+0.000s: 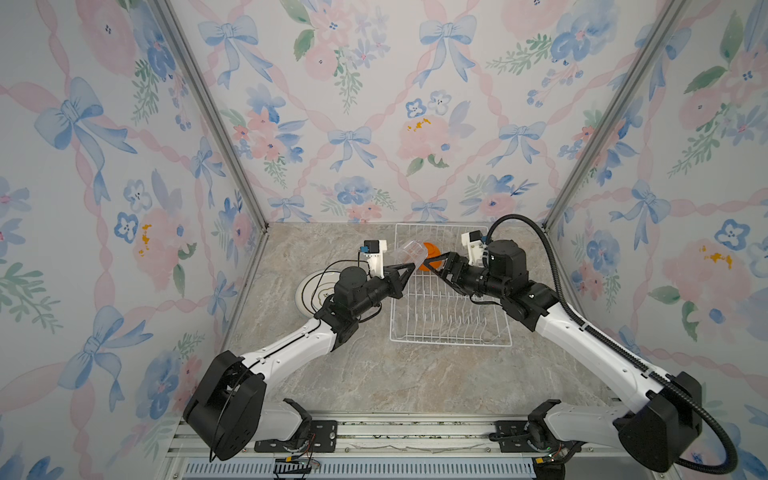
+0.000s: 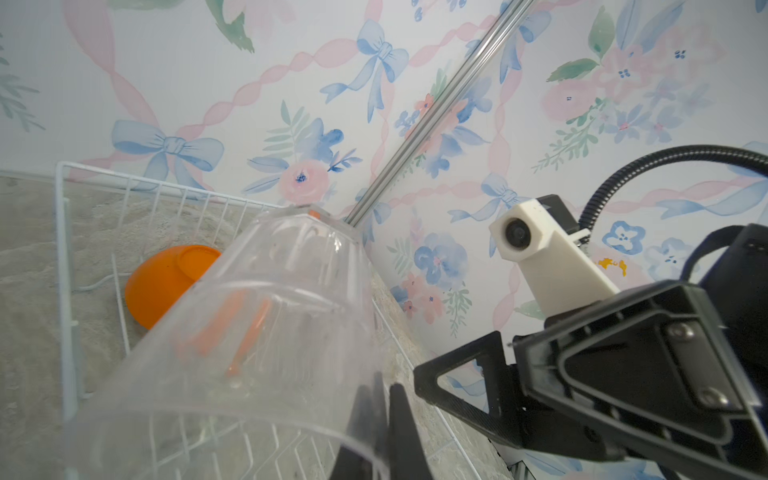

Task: Unload the mixed dishes from the dish rack
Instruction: 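Carry the glass toward the plates with the left gripper while the right withdraws, then lower the clear glass onto the table beside the plate stack and open the left gripper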

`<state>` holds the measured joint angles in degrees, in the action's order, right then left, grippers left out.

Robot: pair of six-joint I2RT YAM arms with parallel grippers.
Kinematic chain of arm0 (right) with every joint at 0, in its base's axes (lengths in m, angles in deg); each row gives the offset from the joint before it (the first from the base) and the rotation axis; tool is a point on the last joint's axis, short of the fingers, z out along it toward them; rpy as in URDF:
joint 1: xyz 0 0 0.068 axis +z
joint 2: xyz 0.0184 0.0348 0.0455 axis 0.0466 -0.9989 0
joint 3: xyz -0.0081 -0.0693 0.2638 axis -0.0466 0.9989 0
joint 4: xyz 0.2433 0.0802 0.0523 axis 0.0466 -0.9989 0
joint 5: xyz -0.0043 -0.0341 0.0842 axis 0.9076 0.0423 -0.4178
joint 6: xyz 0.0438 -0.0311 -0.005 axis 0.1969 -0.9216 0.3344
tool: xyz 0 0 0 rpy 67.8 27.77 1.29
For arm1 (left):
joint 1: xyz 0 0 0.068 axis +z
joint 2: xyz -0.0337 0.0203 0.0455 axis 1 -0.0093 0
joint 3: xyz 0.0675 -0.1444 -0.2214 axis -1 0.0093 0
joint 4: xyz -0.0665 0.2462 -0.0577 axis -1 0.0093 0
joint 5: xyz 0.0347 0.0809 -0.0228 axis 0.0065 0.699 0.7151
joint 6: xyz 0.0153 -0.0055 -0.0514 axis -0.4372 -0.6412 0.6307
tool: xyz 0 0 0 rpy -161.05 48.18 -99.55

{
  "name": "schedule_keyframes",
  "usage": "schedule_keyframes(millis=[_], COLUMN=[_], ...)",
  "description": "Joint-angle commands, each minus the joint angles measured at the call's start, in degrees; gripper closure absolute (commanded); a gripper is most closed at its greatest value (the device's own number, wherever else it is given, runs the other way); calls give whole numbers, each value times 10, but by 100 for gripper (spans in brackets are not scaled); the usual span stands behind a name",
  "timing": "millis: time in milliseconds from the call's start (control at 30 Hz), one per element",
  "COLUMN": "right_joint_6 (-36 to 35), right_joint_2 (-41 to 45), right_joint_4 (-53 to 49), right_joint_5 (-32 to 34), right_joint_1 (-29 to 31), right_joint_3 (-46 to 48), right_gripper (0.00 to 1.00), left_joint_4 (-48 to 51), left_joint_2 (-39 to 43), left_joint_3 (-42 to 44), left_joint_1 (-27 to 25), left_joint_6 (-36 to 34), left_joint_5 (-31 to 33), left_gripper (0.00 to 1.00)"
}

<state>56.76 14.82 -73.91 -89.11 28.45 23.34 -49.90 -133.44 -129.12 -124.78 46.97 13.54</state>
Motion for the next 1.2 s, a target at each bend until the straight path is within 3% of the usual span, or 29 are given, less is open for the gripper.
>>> schedule_keyframes(millis=[0,267,467,733,1000,1167], right_joint_6=[-25,-113,-159,-196,-211,-215], right_joint_2=[19,44,65,114,146,154], right_joint_4=[-31,-149,-217,-274,-305,-304], right_joint_5=[20,122,180,272,279,274], right_joint_1=[-6,-9,-15,-16,-23,-29], right_joint_3=[6,-6,-1,44,69,83], right_gripper=[15,13,12,11,10,9], left_joint_4=[76,336,401,548,687,723], left_joint_2=[-2,-42,-97,-234,-353,-384], left_joint_3=[-50,-175,-223,-378,-536,-572], left_joint_1=[10,62,123,122,125,125], left_joint_6=[-56,-148,-178,-250,-287,-298], left_joint_5=[62,167,149,205,227,223], left_gripper=[100,100,100,100,100,100])
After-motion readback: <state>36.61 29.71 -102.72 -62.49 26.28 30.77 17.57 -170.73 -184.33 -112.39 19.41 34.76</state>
